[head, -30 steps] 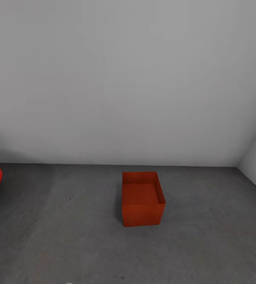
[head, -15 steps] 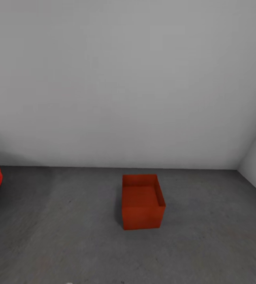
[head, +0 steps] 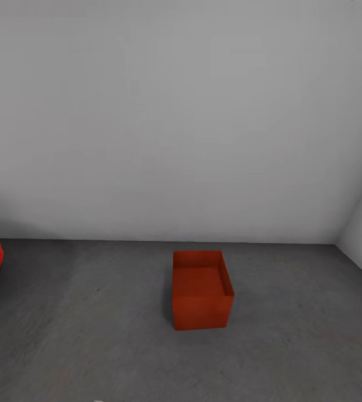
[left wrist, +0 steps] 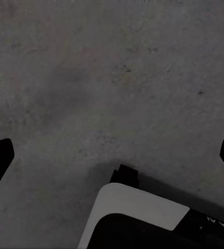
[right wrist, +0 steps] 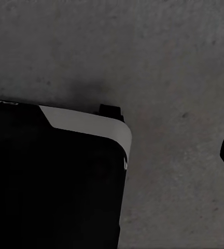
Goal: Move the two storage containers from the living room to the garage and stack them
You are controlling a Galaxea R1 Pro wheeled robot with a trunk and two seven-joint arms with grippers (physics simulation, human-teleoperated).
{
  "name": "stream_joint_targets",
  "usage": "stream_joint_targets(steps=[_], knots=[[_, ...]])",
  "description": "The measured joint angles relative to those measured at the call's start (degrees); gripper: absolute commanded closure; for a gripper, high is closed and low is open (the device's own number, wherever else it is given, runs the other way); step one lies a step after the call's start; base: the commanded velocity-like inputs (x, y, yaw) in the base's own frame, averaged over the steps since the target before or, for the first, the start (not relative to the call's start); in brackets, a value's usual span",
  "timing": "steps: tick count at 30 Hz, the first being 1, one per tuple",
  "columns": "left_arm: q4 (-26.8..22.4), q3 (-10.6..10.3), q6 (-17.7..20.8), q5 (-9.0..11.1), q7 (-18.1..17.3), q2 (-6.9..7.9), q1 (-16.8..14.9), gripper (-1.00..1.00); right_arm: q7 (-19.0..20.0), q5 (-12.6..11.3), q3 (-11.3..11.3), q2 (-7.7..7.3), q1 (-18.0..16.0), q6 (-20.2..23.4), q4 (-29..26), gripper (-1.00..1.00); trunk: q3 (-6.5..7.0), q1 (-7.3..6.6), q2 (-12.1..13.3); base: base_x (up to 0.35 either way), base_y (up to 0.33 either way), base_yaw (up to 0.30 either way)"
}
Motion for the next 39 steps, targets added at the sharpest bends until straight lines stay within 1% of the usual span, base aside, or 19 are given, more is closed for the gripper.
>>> stream_joint_targets(steps=[14,19,22,24,35,36,37,38,39], knots=[[0.0,0.0,0.0,0.0,0.0,0.0,0.0,-1.0,0.0,-0.1,-0.1,0.0,0.0,0.0,0.1,-1.0,1.31,0.0,0.0,0.0,0.0,0.0],[0.0,0.0,0.0,0.0,0.0,0.0,0.0,-1.0,0.0,-0.1,0.0,0.0,0.4,-1.1,0.0,-1.0,1.77,0.0,0.0,0.0,0.0,0.0],[0.0,0.0,0.0,0.0,0.0,0.0,0.0,-1.0,0.9,-0.1,0.0,-0.12,0.5,-1.4,0.0,-1.0,2.05,0.0,0.0,0.0,0.0,0.0],[0.0,0.0,0.0,0.0,0.0,0.0,0.0,-1.0,2.3,-0.2,0.0,-0.34,0.5,-1.4,0.1,-1.0,2.24,0.0,0.0,0.0,0.0,0.0],[0.0,0.0,0.0,-0.1,0.0,-0.1,0.0,-1.0,2.4,-0.5,0.0,-0.19,1.0,-1.5,0.1,-1.0,3.27,0.0,0.0,0.0,0.0,0.0],[0.1,0.0,0.1,0.0,0.0,-0.26,0.6,-1.0,2.4,-0.5,0.0,-0.26,1.0,-1.5,0.1,-1.0,3.36,0.0,0.0,0.0,0.0,0.0],[0.2,0.1,0.0,0.0,0.0,-0.37,1.9,-1.0,2.4,-0.5,0.0,-0.26,1.0,-1.5,0.1,-1.0,3.44,0.0,0.0,0.0,0.0,0.0],[0.2,0.1,0.0,-0.1,-0.2,-0.42,3.9,-1.0,2.4,-0.5,0.0,-0.25,1.0,-1.5,0.1,-1.0,3.54,0.0,0.0,0.0,0.0,0.0],[0.2,0.1,-0.1,0.0,-1.4,-0.38,7.4,-1.0,2.4,-0.5,0.0,-0.25,1.0,-1.5,0.1,-1.0,3.64,0.0,0.0,0.0,0.0,0.0]])
